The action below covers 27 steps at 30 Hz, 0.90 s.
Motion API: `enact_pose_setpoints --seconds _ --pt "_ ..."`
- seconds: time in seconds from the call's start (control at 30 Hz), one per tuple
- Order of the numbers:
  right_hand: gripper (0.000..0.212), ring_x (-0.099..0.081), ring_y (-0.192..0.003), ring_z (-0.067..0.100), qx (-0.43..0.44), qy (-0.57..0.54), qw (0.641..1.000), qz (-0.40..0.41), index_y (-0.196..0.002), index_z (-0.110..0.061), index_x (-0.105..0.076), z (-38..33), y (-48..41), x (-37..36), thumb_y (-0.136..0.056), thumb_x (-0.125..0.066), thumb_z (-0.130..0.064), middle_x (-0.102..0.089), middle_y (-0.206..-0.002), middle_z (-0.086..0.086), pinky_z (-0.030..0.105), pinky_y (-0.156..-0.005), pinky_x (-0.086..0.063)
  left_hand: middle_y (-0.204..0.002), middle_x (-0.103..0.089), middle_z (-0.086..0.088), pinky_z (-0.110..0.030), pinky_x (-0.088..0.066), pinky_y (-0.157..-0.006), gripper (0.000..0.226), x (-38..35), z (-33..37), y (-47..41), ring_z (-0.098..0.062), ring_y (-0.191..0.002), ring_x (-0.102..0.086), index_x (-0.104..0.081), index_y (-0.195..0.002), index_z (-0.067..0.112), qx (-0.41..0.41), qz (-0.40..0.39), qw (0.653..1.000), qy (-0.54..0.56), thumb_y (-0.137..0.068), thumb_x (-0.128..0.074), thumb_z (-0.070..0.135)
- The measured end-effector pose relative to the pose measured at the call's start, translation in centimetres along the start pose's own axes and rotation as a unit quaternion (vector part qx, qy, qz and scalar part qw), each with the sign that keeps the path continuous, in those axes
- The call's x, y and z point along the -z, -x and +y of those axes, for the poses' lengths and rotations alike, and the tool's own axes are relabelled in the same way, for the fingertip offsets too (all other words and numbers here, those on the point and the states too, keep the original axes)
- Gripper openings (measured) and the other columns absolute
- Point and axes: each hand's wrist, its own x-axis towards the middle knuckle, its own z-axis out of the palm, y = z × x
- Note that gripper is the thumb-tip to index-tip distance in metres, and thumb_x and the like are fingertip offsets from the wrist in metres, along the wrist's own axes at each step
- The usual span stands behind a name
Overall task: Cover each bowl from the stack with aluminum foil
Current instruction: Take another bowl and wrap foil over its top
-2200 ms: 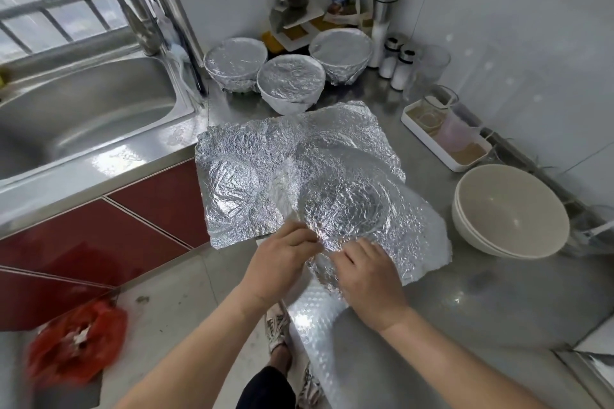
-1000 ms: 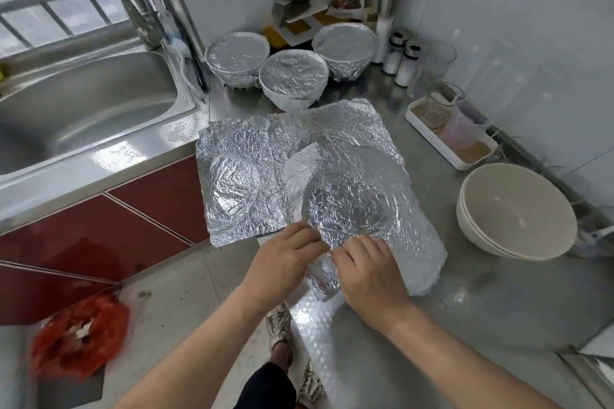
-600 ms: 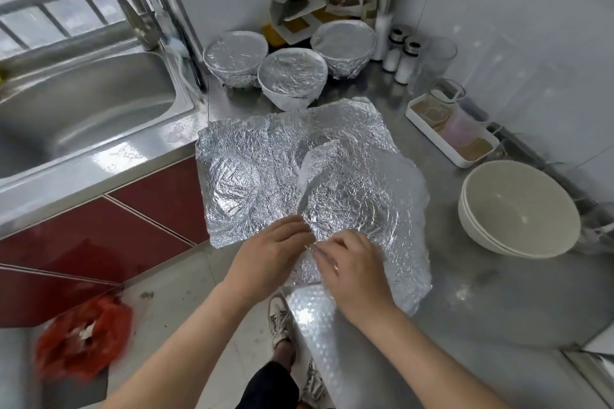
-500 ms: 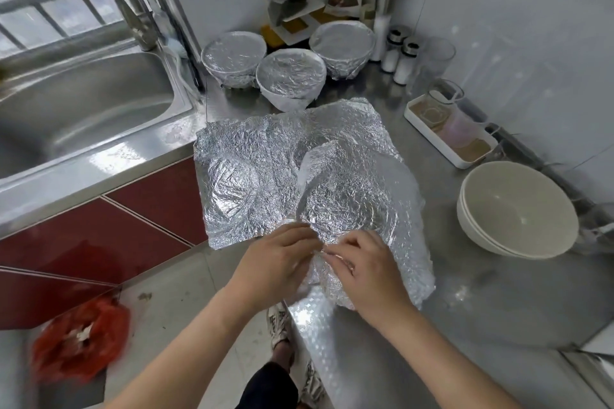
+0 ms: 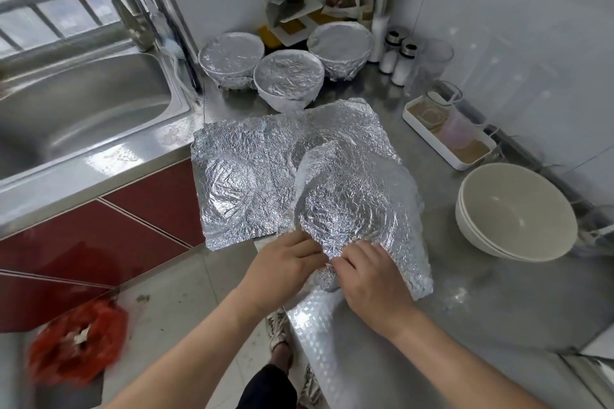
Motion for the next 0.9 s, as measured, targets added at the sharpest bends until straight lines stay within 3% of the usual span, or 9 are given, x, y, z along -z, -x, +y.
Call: enact_pose_setpoints --seconds 0.17,0.27,0.4,0.5,0.63,0.77,0.9 --pt "0.019 -0.041 -0.064 0.020 -0.037 -0.004 0.998 0.049 -0.071 -0.014 -0.055 -1.5 -1.0 0.1 -0.083 -0.064 -0.002 -0.044 -0.070 0.002 0.031 -0.062 -0.035 -0.098 -0.070 -0.002 -0.032 -0.052 -0.087 0.027 0.5 -0.2 0.0 -0.022 -0.097 -0.061 -0.075 -0.091 0.010 0.006 0.073 0.997 -0.012 -0.099 -0.049 0.009" --pt "0.018 -0.042 -0.064 0.021 -0.074 -0.010 0.995 0.064 -0.072 -0.013 -0.056 -2.8 -1.5 -0.6 -0.083 -0.063 -0.001 -0.045 -0.069 0.002 0.034 -0.059 -0.038 -0.101 -0.071 -0.003 -0.030 -0.049 -0.093 0.038 1.2 -0.8 0.4 -0.022 -0.103 -0.060 -0.075 -0.094 0.009 0.017 0.074 0.997 -0.007 -0.105 -0.039 0.015" --pt "0.014 -0.047 -0.069 0.020 -0.108 -0.032 0.993 0.027 -0.078 -0.014 -0.060 -4.4 -1.8 -1.9 -0.082 -0.069 -0.005 -0.050 -0.075 0.001 0.033 -0.061 -0.041 -0.106 -0.071 -0.001 -0.033 -0.054 -0.090 0.023 1.2 -2.0 1.8 -0.022 -0.109 -0.062 -0.074 -0.100 0.012 0.045 0.025 0.999 0.004 -0.098 -0.051 0.018" --pt "0.004 -0.048 -0.079 0.017 -0.137 -0.103 0.985 0.013 -0.088 -0.018 -0.065 -4.3 -1.9 -1.7 -0.088 -0.063 -0.021 -0.052 -0.083 -0.003 0.030 -0.068 -0.043 -0.110 -0.070 0.000 -0.035 -0.055 -0.088 0.015 1.3 -2.4 2.1 -0.021 -0.114 -0.061 -0.074 -0.102 0.014 0.075 0.001 0.997 0.009 -0.093 -0.062 0.018" --pt "0.022 -0.048 -0.080 0.014 -0.163 -0.194 0.967 0.035 -0.092 -0.017 -0.071 -2.3 -1.0 -0.7 -0.092 -0.053 -0.030 -0.055 -0.084 -0.004 0.029 -0.071 -0.045 -0.109 -0.068 0.004 -0.030 -0.055 -0.088 0.020 2.0 -1.5 1.4 -0.019 -0.115 -0.059 -0.074 -0.105 0.020 0.102 -0.004 0.994 0.034 -0.086 -0.073 0.012" --pt "0.018 -0.051 -0.077 0.016 -0.116 -0.157 0.981 0.005 -0.087 -0.019 -0.071 -0.8 -0.2 -0.6 -0.088 -0.058 -0.030 -0.055 -0.082 -0.005 0.033 -0.068 -0.046 -0.099 -0.067 0.007 -0.029 -0.056 -0.073 0.016 2.2 -0.6 0.8 -0.016 -0.100 -0.061 -0.076 -0.100 0.023 0.078 -0.038 0.995 0.040 -0.084 -0.075 0.021" --pt "0.018 -0.053 -0.077 0.016 -0.080 -0.089 0.993 -0.012 -0.084 -0.022 -0.068 -1.4 -0.5 -0.4 -0.087 -0.053 -0.033 -0.056 -0.082 -0.007 0.030 -0.070 -0.041 -0.090 -0.068 0.006 -0.028 -0.055 -0.062 0.019 2.0 -0.5 0.6 -0.015 -0.089 -0.062 -0.077 -0.090 0.023 0.087 -0.031 0.995 0.048 -0.075 -0.084 0.014"
